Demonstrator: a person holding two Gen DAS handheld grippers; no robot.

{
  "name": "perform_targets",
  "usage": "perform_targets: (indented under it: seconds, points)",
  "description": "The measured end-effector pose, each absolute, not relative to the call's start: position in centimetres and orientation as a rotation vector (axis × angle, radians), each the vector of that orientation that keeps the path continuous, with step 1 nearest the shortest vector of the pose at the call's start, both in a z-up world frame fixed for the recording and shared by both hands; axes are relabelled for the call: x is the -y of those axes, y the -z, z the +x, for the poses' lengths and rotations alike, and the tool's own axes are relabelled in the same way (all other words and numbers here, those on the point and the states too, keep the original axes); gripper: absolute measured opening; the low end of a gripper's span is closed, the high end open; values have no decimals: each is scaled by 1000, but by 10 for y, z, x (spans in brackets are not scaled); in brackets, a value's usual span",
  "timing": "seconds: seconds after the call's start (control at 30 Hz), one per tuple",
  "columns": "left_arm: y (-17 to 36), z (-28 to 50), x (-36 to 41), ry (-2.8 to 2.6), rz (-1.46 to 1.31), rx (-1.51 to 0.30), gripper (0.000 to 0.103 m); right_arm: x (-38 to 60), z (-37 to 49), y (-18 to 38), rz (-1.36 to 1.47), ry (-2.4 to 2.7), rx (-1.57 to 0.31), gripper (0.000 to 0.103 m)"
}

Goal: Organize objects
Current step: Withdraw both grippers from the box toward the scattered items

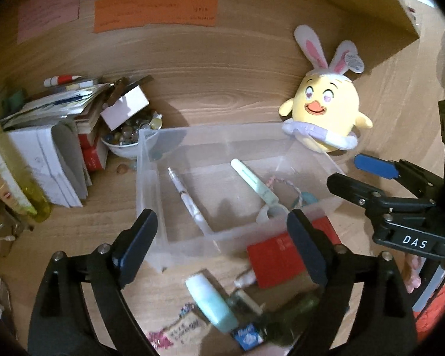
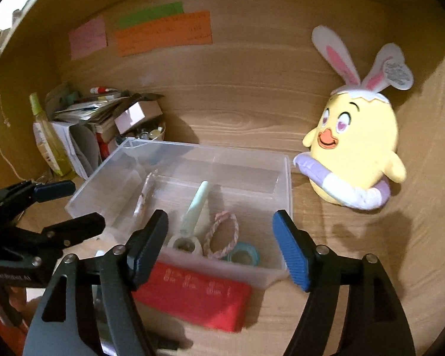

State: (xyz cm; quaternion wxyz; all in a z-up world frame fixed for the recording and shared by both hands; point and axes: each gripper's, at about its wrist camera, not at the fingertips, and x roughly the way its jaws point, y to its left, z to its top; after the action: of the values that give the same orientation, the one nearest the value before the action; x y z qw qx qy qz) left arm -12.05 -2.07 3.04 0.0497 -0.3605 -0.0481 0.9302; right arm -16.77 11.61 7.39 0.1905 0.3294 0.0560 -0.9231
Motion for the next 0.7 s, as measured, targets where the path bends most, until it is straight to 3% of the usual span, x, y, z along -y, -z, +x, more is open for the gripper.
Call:
perform_targets:
  seconds: [0.13,0.7]
  points:
    - [-27,-102,18,-2826,-1092,133,90,-122,-147,-67,928,2600,-140,77]
    - [1,-55,9,-2795,-1163,124,90,-123,-68,-9,1102,2458,-6,81]
